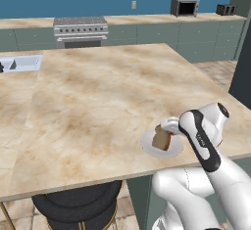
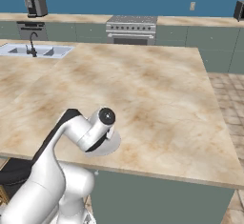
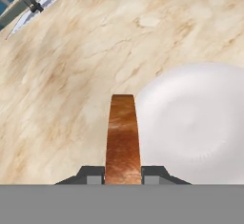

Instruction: Start the toaster. Once the lever pops up, take the bread to the plate on the dining counter.

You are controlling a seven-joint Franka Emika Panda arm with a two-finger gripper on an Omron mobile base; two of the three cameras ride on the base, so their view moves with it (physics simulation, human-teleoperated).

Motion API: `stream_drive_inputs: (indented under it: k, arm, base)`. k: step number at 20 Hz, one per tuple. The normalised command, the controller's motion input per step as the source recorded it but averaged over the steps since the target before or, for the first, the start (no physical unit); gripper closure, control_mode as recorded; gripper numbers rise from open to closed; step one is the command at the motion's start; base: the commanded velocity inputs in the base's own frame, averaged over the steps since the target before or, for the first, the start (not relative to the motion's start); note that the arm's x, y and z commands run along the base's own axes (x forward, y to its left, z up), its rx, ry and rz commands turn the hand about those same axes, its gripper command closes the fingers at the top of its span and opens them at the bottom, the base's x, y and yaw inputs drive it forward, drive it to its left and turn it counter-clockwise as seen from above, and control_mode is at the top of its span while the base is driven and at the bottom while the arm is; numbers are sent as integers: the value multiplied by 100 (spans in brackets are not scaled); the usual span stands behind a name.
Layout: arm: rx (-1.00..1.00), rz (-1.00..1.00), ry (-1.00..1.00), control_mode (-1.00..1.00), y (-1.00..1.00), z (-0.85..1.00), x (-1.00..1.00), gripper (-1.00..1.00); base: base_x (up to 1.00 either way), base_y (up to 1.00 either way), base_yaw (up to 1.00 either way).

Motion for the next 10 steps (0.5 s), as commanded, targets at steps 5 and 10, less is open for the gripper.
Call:
stream_drive_inputs:
  k: [5, 10]
  arm:
    - [5, 0, -3, -100, 0, -17, 30, 100]
    - [7, 0, -1, -100, -1, -5, 22, 100]
  base:
    - [0, 0, 0]
    - [0, 0, 0]
